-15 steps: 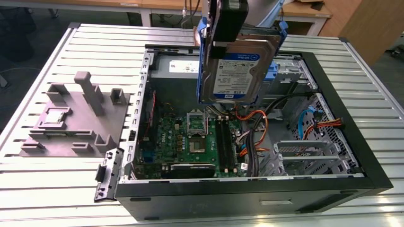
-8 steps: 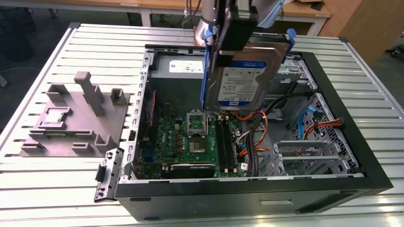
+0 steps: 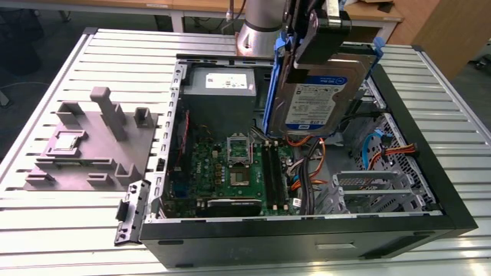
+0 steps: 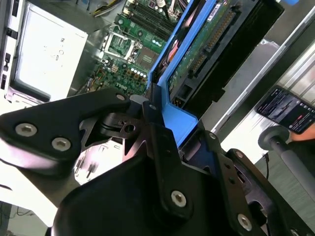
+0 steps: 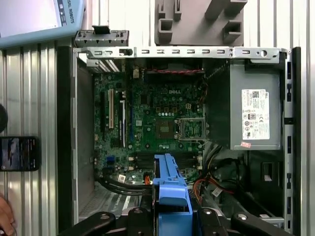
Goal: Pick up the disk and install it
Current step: 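Insert the disk into the insertion slot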
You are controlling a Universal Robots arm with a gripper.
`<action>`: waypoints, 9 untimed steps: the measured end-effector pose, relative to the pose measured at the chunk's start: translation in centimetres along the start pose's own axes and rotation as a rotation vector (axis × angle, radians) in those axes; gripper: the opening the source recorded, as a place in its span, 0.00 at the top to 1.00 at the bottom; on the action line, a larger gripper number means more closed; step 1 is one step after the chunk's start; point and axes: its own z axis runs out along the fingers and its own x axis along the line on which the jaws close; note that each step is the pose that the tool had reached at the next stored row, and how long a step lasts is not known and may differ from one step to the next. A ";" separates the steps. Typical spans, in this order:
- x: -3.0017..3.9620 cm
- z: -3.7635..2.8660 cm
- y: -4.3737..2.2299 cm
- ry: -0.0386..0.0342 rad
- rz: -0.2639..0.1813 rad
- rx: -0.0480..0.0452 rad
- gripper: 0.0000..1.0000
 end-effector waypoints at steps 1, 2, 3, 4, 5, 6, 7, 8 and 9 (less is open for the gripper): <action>0.00 0.00 0.00 -0.0001 0.000 0.0001 0.63; -0.01 0.00 0.00 -0.0001 0.000 0.0000 0.63; -0.01 0.00 -0.01 0.0000 0.000 0.0000 0.63; -0.01 0.00 -0.14 -0.0001 0.000 0.0000 0.63; -0.01 0.00 -0.27 0.0000 0.000 0.0000 0.63; -0.01 0.00 -0.28 -0.0001 0.000 0.0000 0.63; -0.01 0.00 -0.28 -0.0001 0.000 0.0000 0.63; -0.01 0.00 -0.28 -0.0001 0.000 0.0000 0.63; -0.01 0.00 -0.29 0.0000 0.000 0.0000 0.63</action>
